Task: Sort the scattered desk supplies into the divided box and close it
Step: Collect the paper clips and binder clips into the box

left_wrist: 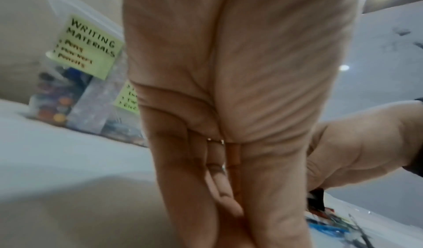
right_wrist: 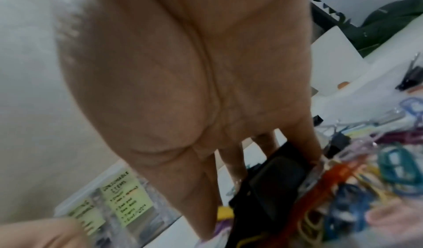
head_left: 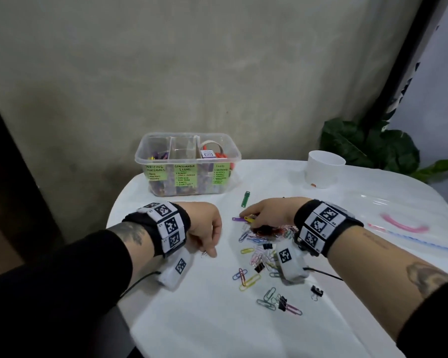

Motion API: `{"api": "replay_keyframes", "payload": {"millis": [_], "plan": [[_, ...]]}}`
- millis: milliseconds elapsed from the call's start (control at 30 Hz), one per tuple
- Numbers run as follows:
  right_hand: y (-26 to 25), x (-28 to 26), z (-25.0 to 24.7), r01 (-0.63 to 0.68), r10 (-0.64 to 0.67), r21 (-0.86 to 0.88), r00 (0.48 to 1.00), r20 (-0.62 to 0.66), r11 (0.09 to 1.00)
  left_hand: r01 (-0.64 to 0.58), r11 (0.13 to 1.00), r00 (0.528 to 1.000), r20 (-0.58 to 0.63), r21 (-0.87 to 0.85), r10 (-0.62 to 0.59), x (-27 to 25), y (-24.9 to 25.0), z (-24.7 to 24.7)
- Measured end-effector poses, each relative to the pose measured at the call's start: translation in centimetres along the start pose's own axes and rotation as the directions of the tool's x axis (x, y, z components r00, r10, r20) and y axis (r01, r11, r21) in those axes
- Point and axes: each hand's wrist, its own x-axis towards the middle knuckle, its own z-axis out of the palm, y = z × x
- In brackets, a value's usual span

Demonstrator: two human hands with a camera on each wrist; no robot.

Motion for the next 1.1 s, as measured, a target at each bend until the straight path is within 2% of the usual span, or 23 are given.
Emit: {"api": "replay_keyframes", "payload": {"millis": [67, 133, 200, 300, 367, 433, 500, 533, 600, 800, 867, 967, 1100], "plan": [[0.3, -1.1, 0.3, 0.043, -0.046, 0.057, 0.998, 0.045, 0.997, -0.021, 0.998, 1.000, -0.016, -0.053, 0.020, 0.3, 1.0, 0.6], [1.1, -1.8, 0.5, 0.081, -0.104, 0.205, 0.989, 0.102, 0.975, -0.055, 0.993, 0.997, -0.064, -0.102, 0.048, 0.6, 2.3, 1.3], [2.2, -2.6, 0.2, 0.094, -0.127, 0.377, 0.990, 0.063, 0.921, -0.084, 0.982, 0.991, -0.118, -0.168, 0.065, 1.0, 3.7, 1.9], [4.3, -3.6, -0.6, 0.073, -0.008, 0.459, 0.990, -0.143, 0.885, -0.106, 0.971, 0.972, -0.229, -0.214, 0.056, 1.1, 5.1, 1.9], [5.6, -4.3, -0.7, -0.035, 0.114, 0.398, 0.978, -0.176, 0.917, -0.052, 0.986, 0.959, -0.282, -0.157, 0.006, 0.5, 5.4, 1.6], [6.5, -4.9, -0.1, -0.159, 0.203, 0.386, 0.976, -0.078, 0.909, 0.053, 0.985, 0.972, -0.218, -0.163, -0.088, -0.2, 5.6, 1.2], [6.3, -5.4, 0.8, -0.201, 0.212, 0.492, 0.977, 0.035, 0.847, 0.136, 0.959, 0.987, -0.051, -0.249, -0.153, -0.7, 5.9, 1.1], [6.0, -5.5, 1.3, -0.204, 0.198, 0.541, 0.978, 0.069, 0.816, 0.150, 0.940, 0.989, 0.029, -0.306, -0.148, -0.9, 6.2, 1.2], [5.0, -5.4, 2.3, -0.203, 0.178, 0.601, 0.979, 0.101, 0.773, 0.129, 0.901, 0.990, 0.105, -0.414, -0.094, -0.9, 6.8, 1.9], [2.7, -4.2, 4.2, -0.105, 0.165, 0.713, 0.986, -0.016, 0.693, 0.065, 0.775, 0.997, 0.078, -0.629, -0.020, 0.4, 7.9, 3.3], [2.6, -4.1, 4.2, -0.058, 0.162, 0.775, 0.985, -0.058, 0.629, 0.048, 0.684, 0.999, 0.053, -0.728, -0.014, 0.4, 7.6, 3.3], [2.2, -3.9, 4.4, 0.030, 0.152, 0.810, 0.978, -0.146, 0.585, 0.004, 0.543, 1.000, 0.002, -0.840, -0.005, 0.0, 7.2, 3.3], [0.4, -3.7, 4.7, 0.153, 0.157, 0.853, 0.952, -0.263, 0.500, -0.091, 0.548, 0.989, -0.142, -0.831, -0.050, -0.4, 6.7, 2.8]]}}
